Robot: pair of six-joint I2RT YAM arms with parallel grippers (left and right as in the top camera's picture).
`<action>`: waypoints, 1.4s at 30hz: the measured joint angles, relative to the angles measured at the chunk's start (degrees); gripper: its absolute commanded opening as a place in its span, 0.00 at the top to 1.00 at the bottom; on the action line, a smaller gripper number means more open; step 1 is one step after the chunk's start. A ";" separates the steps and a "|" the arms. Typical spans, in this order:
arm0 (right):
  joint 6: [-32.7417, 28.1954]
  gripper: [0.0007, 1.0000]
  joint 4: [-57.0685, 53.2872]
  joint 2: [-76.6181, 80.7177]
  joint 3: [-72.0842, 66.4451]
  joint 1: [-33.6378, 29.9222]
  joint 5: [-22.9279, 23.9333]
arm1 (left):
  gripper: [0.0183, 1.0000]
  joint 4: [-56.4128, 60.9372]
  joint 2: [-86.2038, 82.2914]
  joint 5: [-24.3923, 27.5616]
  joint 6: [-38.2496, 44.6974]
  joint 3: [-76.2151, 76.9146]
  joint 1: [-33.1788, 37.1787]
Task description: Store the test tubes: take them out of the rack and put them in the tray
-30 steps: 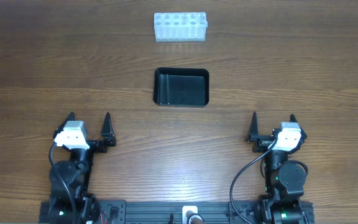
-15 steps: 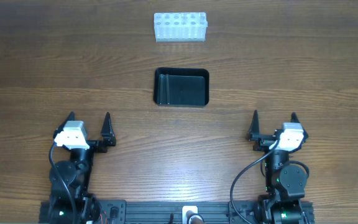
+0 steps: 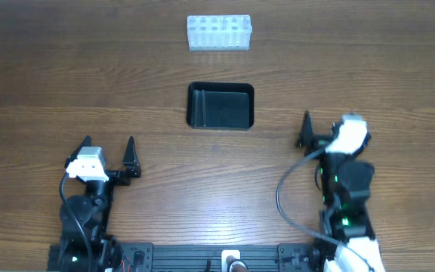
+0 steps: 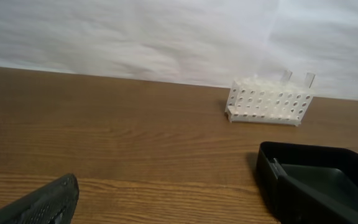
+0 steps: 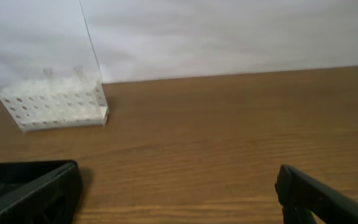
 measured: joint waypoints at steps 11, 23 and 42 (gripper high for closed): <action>-0.07 0.03 -3.06 35.12 26.95 13.77 -3.91 | 0.00 0.00 0.00 0.02 0.00 0.00 0.00; 4.11 0.06 -19.76 64.85 59.28 21.40 -2.51 | 0.00 0.00 0.00 0.02 0.00 0.00 0.00; 4.96 0.08 -19.43 83.01 80.70 21.20 2.47 | 0.00 0.00 0.00 0.02 0.00 -0.02 0.00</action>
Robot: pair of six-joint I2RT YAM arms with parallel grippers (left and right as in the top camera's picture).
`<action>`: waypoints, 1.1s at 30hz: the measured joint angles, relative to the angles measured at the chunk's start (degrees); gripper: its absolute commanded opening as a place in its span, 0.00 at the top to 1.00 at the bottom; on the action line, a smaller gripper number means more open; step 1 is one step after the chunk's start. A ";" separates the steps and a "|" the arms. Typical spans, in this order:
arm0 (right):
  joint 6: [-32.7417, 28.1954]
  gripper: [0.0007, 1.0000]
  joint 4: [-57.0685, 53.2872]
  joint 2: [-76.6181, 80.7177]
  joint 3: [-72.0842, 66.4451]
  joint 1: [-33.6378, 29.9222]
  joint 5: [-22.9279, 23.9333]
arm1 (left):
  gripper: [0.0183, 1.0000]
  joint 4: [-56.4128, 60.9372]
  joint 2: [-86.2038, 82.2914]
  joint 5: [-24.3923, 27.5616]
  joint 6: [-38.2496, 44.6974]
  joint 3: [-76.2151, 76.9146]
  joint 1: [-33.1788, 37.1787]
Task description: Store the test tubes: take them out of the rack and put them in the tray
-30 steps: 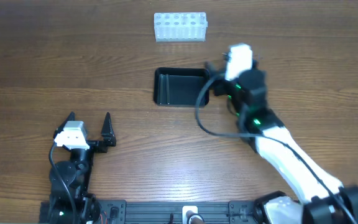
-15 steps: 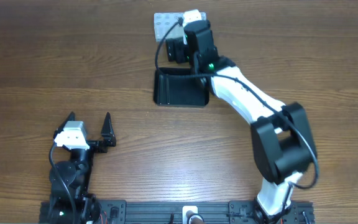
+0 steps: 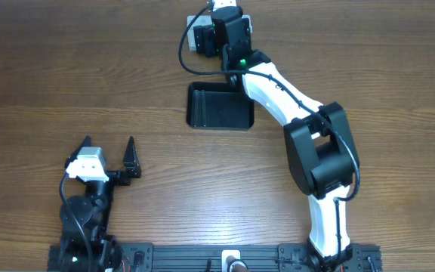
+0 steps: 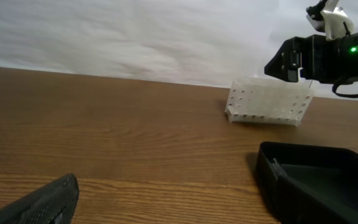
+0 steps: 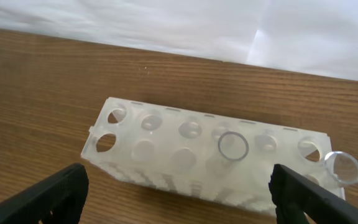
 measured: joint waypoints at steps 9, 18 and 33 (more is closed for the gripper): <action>-0.02 0.08 3.21 1.40 0.07 -0.92 0.46 | 0.00 0.00 0.00 0.00 -0.02 0.02 0.00; 0.02 0.09 6.67 2.91 0.39 -1.11 0.66 | 0.00 0.00 0.00 0.00 0.00 0.00 0.00; 0.07 0.34 8.46 5.27 0.48 -1.27 0.85 | 0.00 0.00 0.00 0.00 0.00 0.02 0.00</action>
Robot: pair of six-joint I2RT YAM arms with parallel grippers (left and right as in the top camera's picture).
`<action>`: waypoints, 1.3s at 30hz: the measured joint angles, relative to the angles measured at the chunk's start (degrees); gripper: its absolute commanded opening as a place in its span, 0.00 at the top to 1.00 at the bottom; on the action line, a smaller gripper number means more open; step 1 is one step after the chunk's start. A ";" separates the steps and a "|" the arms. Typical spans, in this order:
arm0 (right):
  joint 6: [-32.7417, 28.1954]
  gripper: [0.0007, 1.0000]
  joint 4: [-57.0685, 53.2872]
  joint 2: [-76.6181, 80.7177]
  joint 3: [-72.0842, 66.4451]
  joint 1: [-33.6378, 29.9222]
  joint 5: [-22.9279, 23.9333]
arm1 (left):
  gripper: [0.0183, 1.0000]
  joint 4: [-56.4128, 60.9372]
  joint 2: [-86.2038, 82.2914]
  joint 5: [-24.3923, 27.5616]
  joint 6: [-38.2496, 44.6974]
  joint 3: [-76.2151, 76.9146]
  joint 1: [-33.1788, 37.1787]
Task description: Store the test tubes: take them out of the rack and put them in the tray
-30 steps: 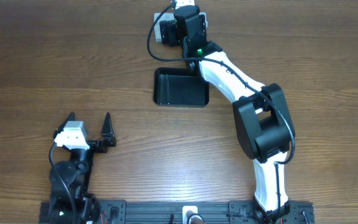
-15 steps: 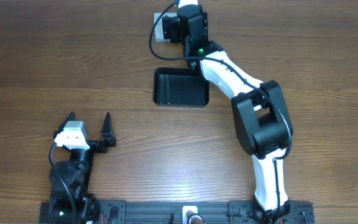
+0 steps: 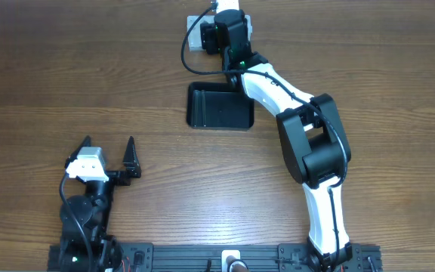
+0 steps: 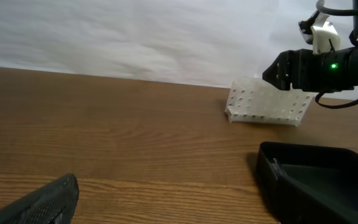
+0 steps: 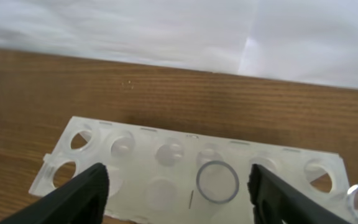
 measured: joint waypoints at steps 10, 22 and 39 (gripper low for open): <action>0.00 0.53 -0.20 0.00 0.00 0.00 1.11 | 0.00 0.00 0.00 0.00 0.00 0.00 0.00; -0.13 0.67 -0.94 0.00 0.00 0.00 2.29 | 0.00 0.00 0.00 0.00 0.00 -0.02 0.00; -0.15 0.80 -0.94 0.00 0.00 0.00 3.67 | 0.00 0.00 0.00 0.00 0.00 0.00 0.00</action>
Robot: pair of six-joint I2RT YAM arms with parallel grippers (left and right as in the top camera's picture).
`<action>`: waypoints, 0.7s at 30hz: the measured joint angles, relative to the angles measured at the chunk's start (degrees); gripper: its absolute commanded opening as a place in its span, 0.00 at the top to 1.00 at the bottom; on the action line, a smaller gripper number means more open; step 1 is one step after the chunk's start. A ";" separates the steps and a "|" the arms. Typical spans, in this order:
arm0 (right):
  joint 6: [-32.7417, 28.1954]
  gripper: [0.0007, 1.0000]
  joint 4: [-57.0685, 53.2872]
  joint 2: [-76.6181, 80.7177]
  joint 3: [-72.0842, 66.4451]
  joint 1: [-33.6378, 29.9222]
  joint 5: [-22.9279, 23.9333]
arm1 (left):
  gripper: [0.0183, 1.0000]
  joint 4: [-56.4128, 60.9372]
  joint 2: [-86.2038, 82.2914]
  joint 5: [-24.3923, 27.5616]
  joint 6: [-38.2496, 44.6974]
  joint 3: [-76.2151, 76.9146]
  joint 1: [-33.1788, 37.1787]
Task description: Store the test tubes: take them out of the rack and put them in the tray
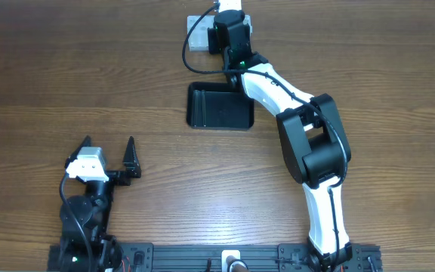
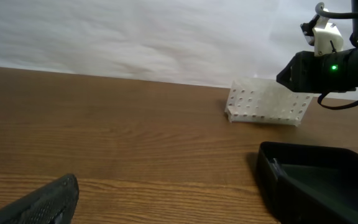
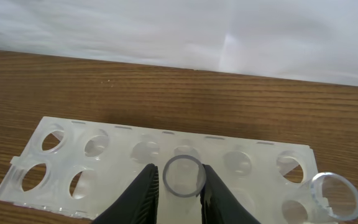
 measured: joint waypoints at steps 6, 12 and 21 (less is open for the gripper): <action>0.07 0.85 0.00 0.00 0.00 0.00 0.17 | 0.00 0.00 0.00 0.00 0.00 0.00 0.00; 0.02 0.86 0.02 0.00 0.00 0.00 0.17 | 0.00 0.00 0.00 0.00 0.00 -0.02 0.00; -0.57 0.87 -0.79 -1.11 0.00 0.00 0.85 | 0.00 0.00 0.00 0.00 0.00 0.00 0.00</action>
